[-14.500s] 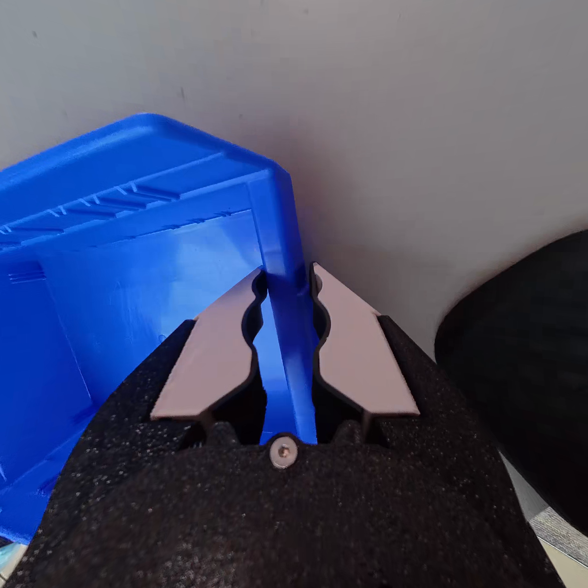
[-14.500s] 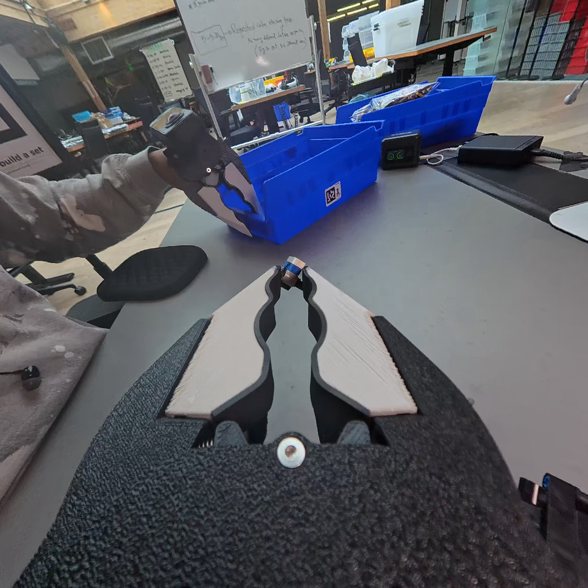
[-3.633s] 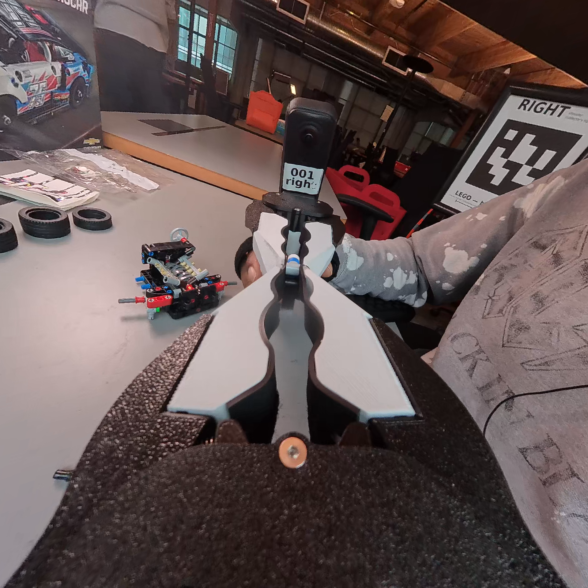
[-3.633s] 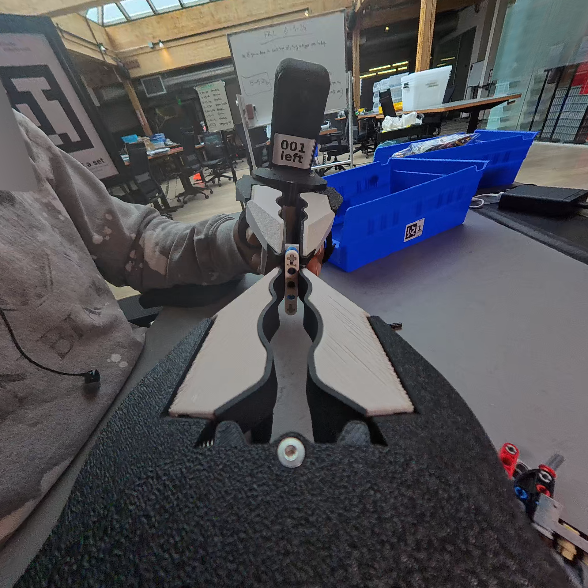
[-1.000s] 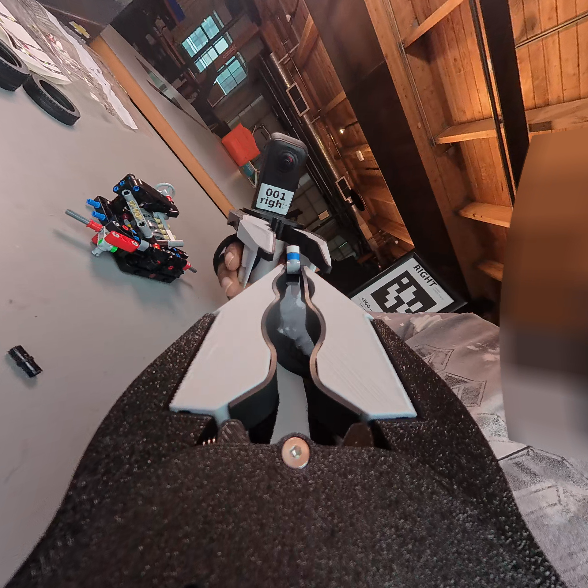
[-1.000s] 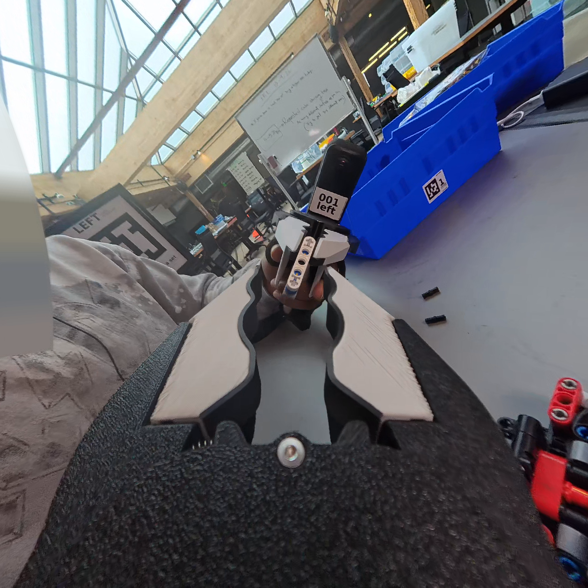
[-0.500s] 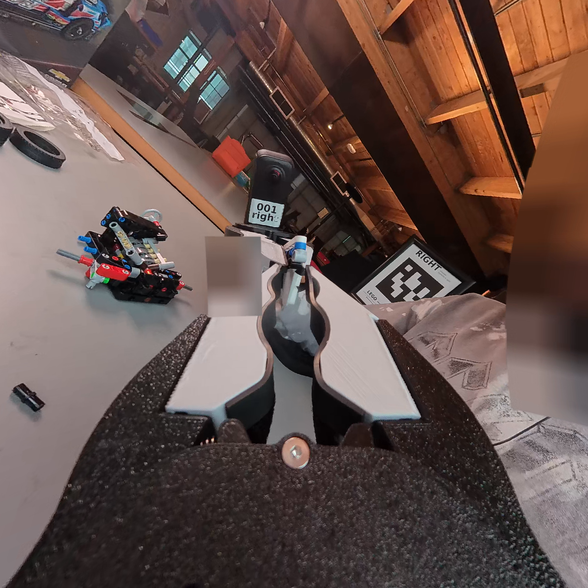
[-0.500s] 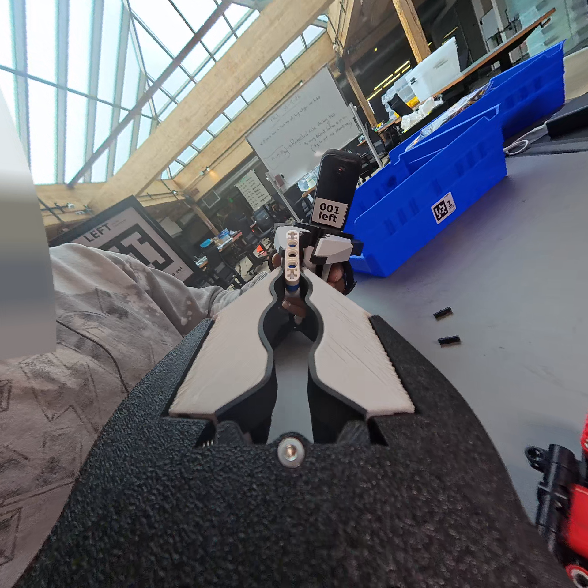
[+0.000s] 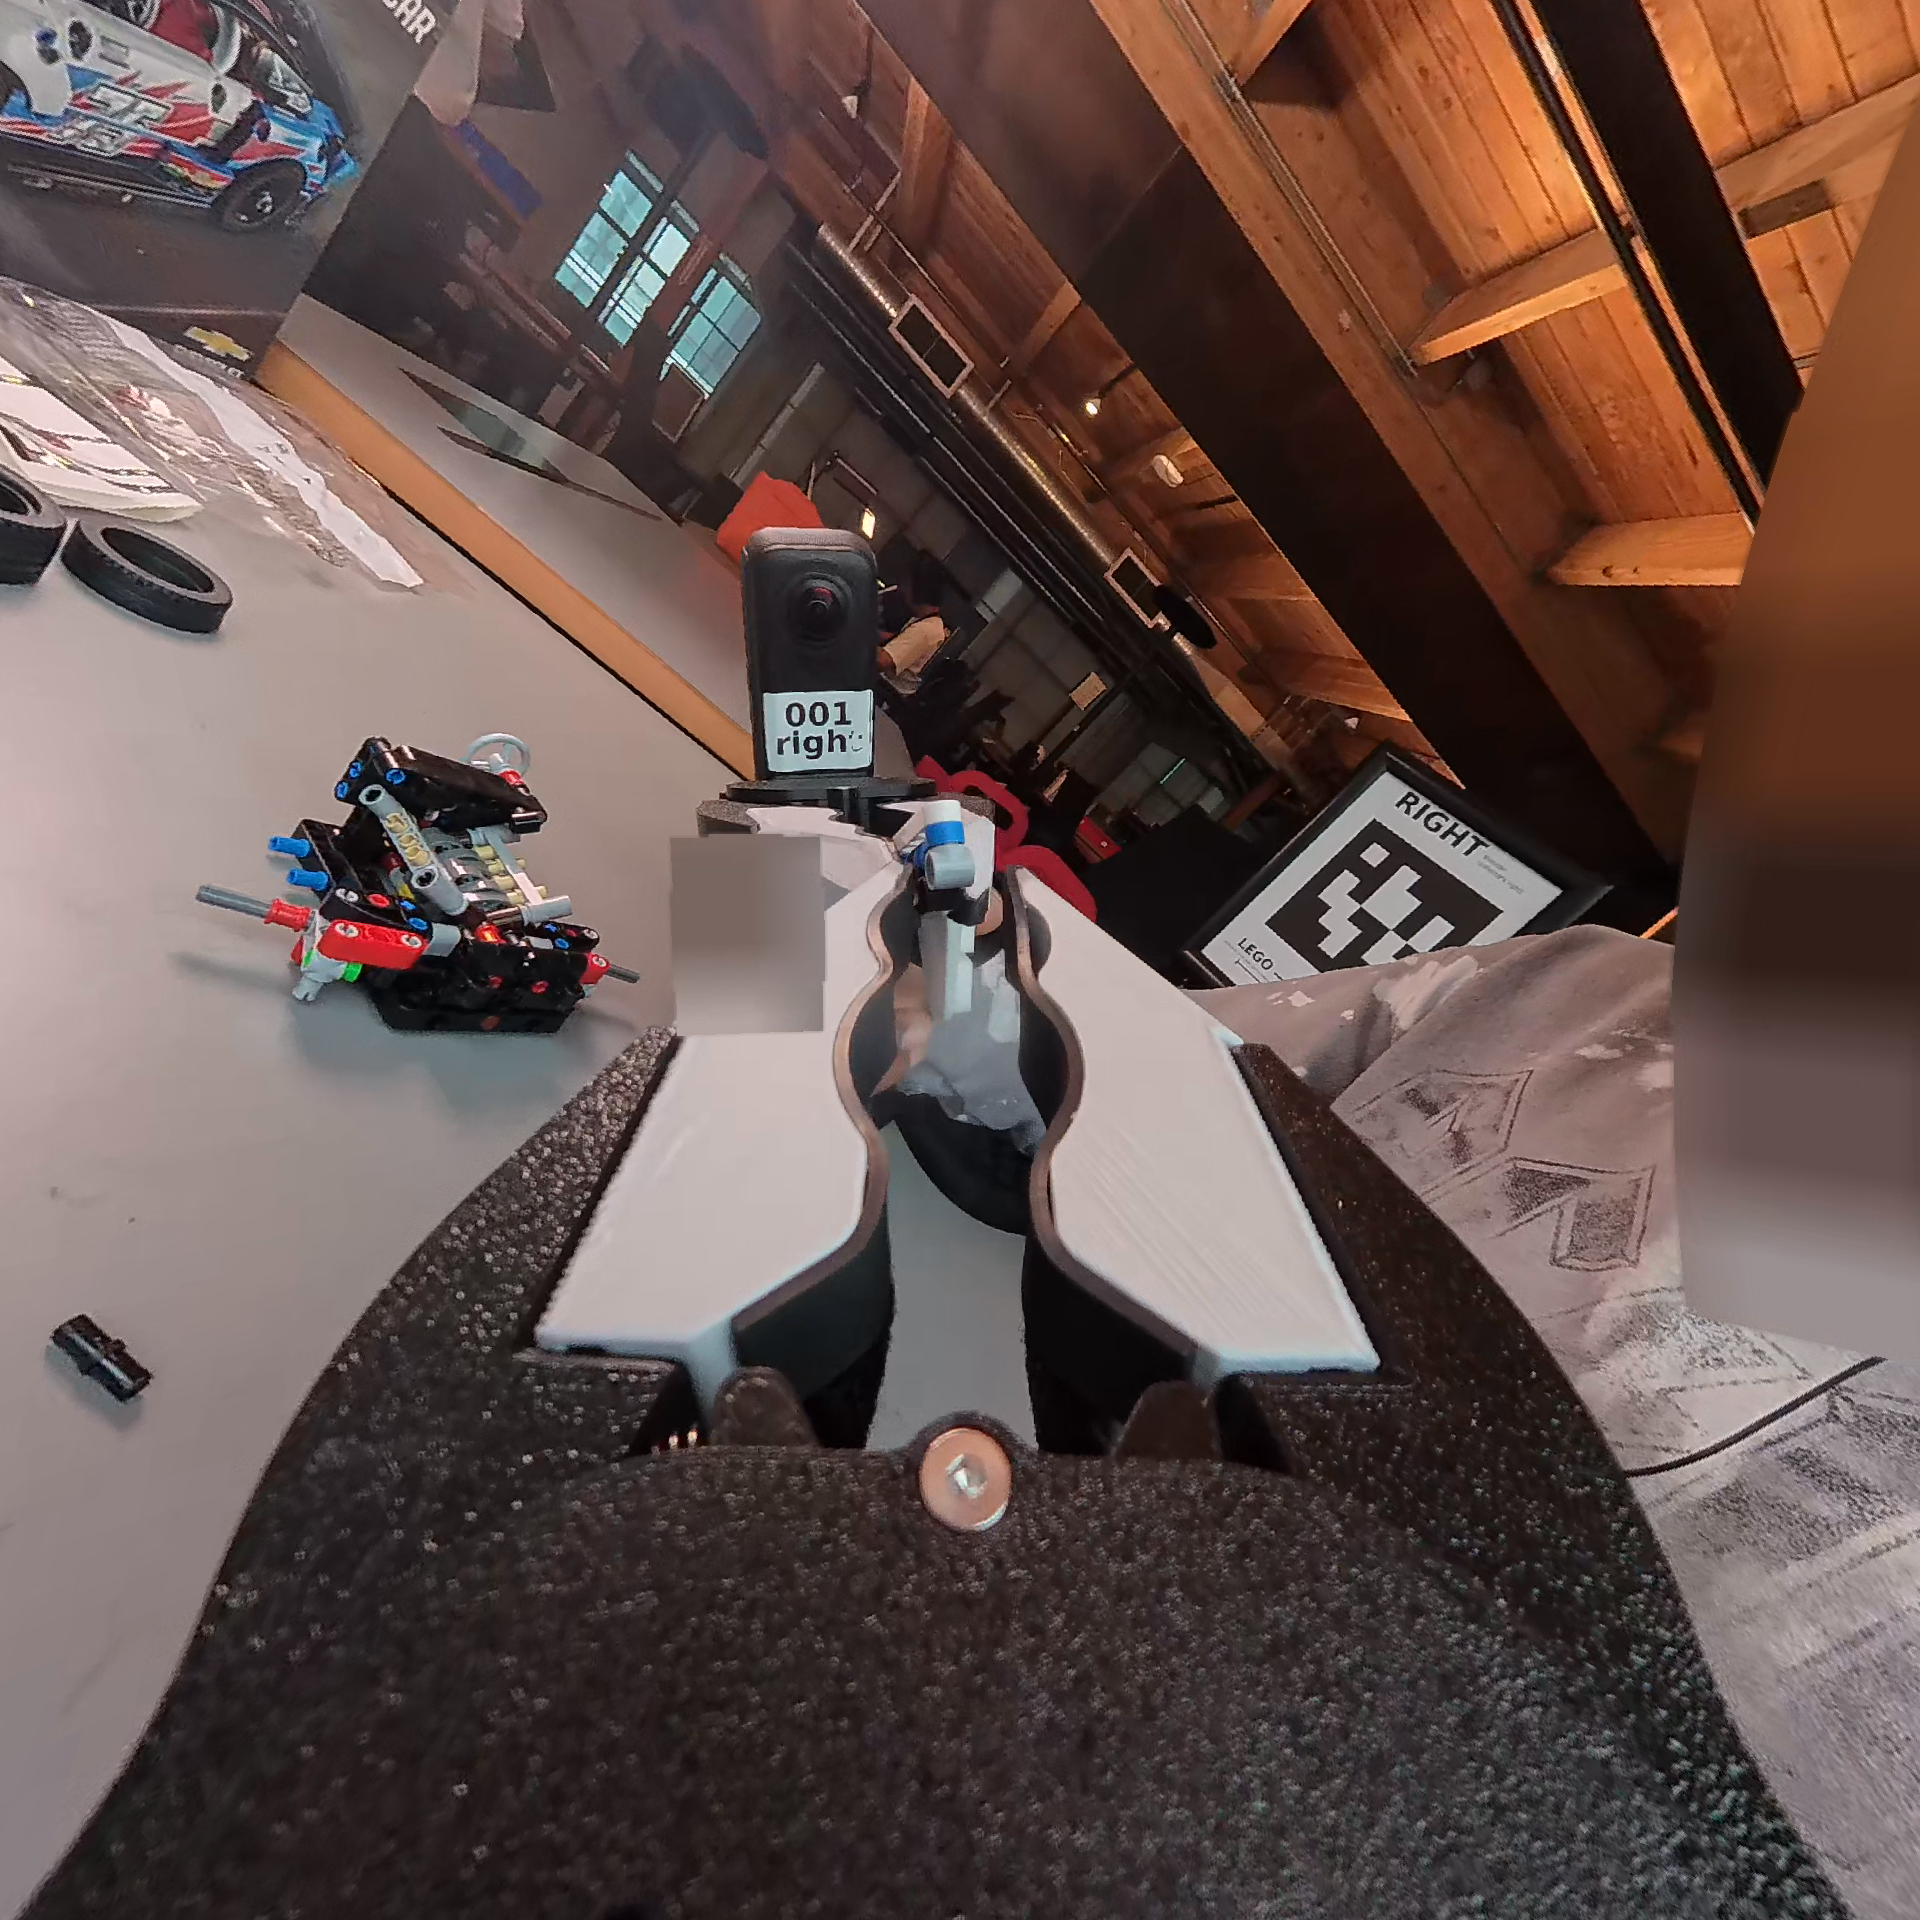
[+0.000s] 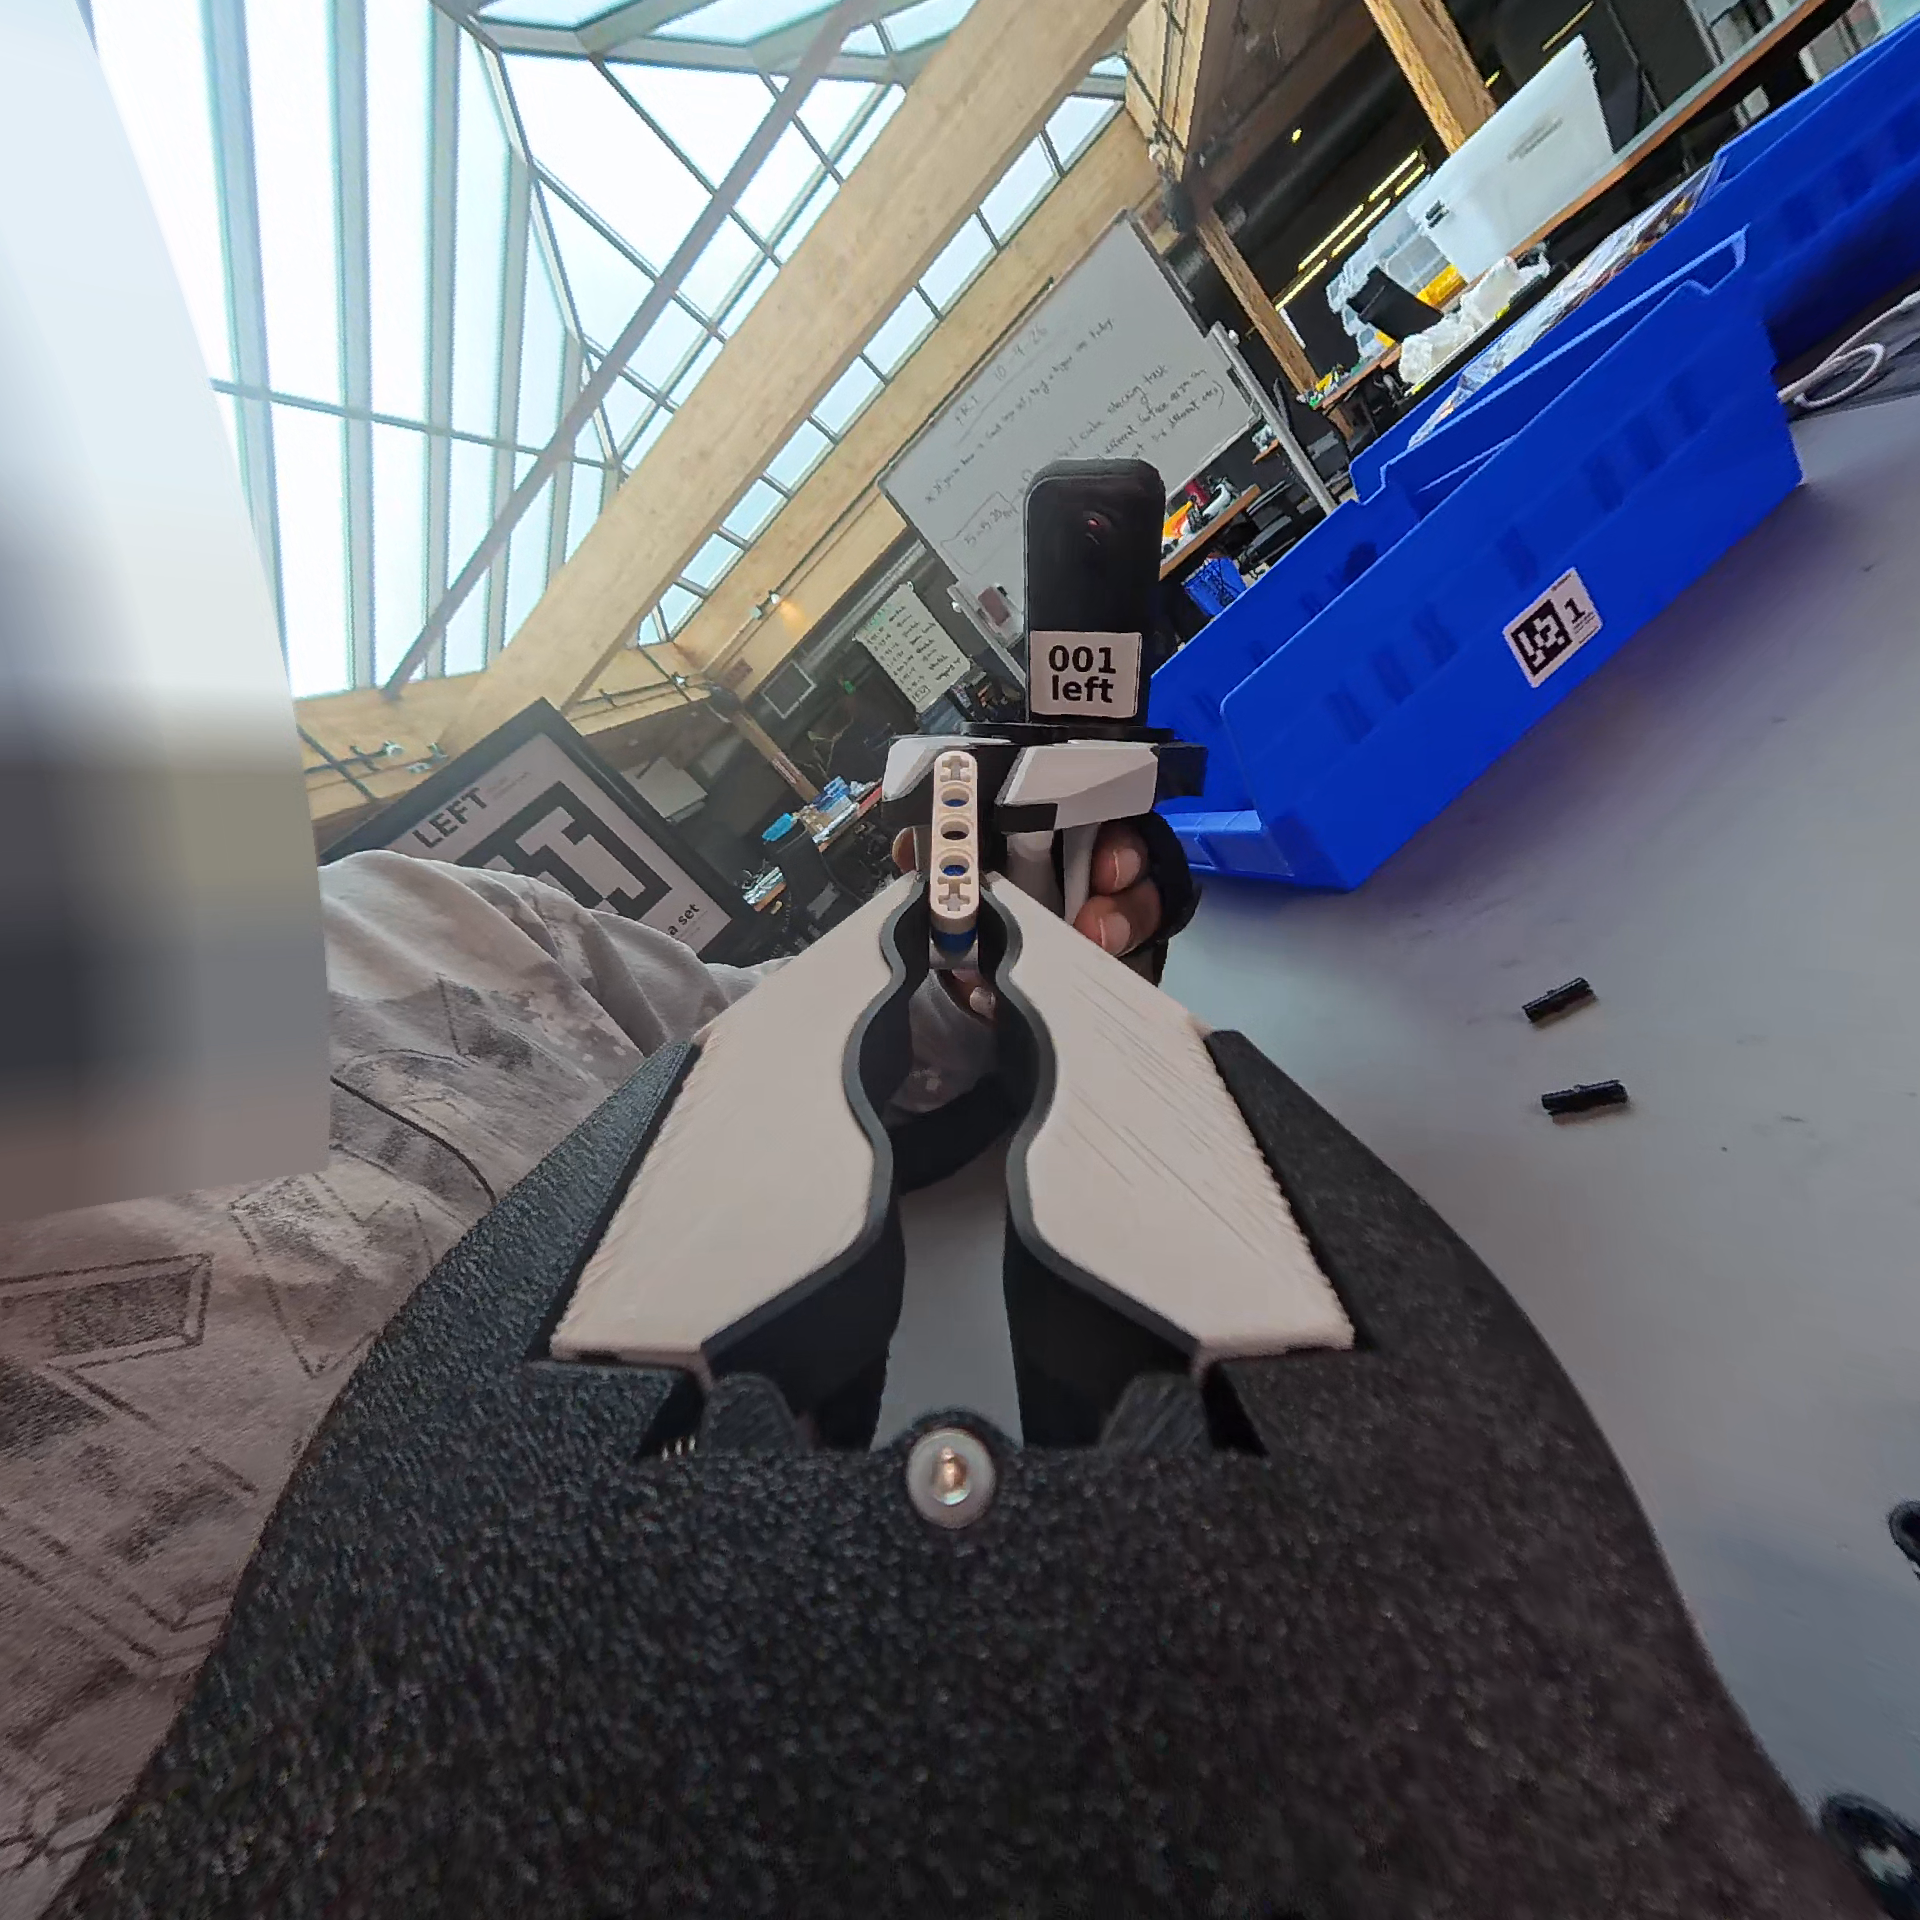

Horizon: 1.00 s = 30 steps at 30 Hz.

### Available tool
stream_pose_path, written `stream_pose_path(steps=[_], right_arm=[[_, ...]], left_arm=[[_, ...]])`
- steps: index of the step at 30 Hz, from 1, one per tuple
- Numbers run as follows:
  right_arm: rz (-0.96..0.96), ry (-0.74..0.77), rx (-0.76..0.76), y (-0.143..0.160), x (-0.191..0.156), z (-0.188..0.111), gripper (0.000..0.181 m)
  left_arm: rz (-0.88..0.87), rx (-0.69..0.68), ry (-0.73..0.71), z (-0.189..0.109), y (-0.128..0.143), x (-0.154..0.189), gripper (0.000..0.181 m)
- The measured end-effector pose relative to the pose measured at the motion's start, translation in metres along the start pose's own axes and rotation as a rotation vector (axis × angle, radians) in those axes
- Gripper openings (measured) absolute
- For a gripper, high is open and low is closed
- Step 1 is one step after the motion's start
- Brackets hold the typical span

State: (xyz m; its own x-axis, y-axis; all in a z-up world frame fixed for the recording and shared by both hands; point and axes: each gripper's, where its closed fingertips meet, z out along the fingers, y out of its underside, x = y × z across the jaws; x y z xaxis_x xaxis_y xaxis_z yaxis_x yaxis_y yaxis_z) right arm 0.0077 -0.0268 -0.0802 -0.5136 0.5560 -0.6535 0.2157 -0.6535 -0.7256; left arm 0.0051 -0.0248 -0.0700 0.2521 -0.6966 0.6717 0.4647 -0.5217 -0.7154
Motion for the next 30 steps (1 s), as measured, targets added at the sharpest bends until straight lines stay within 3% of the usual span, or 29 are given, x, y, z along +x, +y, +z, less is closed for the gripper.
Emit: stream_pose_path(steps=[1,8,18,23,30], right_arm=[[0.001,0.003,-0.004,0.001,0.001,0.001,0.007],[-0.039,0.064,-0.04,0.007,0.008,0.003,0.007],[-0.327,0.1,-0.259,0.031,-0.002,-0.001,0.02],[-0.498,0.163,-0.347,0.037,0.0,-0.006,0.008],[-0.664,0.235,-0.464,0.053,0.009,-0.006,0.007]], left_arm=[[0.008,-0.004,-0.012,0.0,0.001,-0.001,0.016],[0.135,-0.083,-0.127,-0.001,0.008,-0.01,0.008],[0.375,-0.328,-0.174,-0.004,0.033,-0.006,0.007],[0.524,-0.485,-0.206,-0.006,0.053,-0.007,0.007],[0.573,-0.582,-0.238,-0.008,0.068,-0.015,0.007]])
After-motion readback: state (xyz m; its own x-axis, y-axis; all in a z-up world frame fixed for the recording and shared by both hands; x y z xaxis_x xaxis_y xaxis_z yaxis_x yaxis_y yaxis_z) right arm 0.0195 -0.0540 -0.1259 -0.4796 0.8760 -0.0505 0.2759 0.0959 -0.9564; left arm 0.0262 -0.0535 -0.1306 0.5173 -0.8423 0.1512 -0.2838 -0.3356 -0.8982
